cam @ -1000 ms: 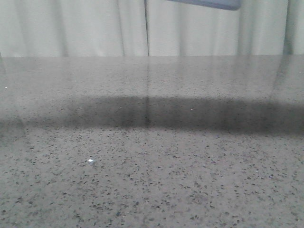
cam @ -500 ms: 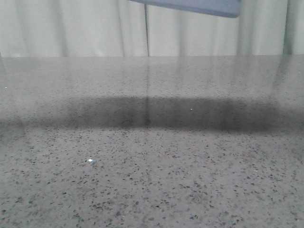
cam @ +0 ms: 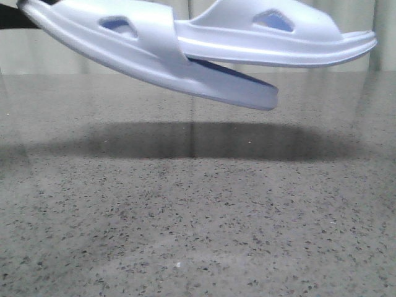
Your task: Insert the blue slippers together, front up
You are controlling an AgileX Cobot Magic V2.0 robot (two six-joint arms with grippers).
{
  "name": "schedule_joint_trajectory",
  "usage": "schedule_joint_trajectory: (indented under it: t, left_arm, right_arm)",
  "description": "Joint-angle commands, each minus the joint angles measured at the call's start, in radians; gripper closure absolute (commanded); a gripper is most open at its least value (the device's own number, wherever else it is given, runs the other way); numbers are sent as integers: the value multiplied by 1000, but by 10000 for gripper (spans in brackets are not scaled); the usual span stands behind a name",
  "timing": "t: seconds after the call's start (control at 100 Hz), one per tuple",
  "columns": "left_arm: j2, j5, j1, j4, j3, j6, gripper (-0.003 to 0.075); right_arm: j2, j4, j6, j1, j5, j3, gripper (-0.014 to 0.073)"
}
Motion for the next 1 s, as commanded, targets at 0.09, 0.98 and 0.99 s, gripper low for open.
schedule_joint_trajectory:
  t: [0.09, 0.98, 0.99]
  left_arm:
    - [53, 19, -8, -80, -29, 32, 691]
    - [140, 21, -8, 11, -29, 65, 603]
    - [140, 21, -8, 11, -29, 65, 594]
  right_arm:
    - [-3, 14, -23, 2, -5, -37, 325]
    - [-3, 14, -23, 2, -5, -37, 325]
    - [-3, 14, -23, 2, -5, -37, 325]
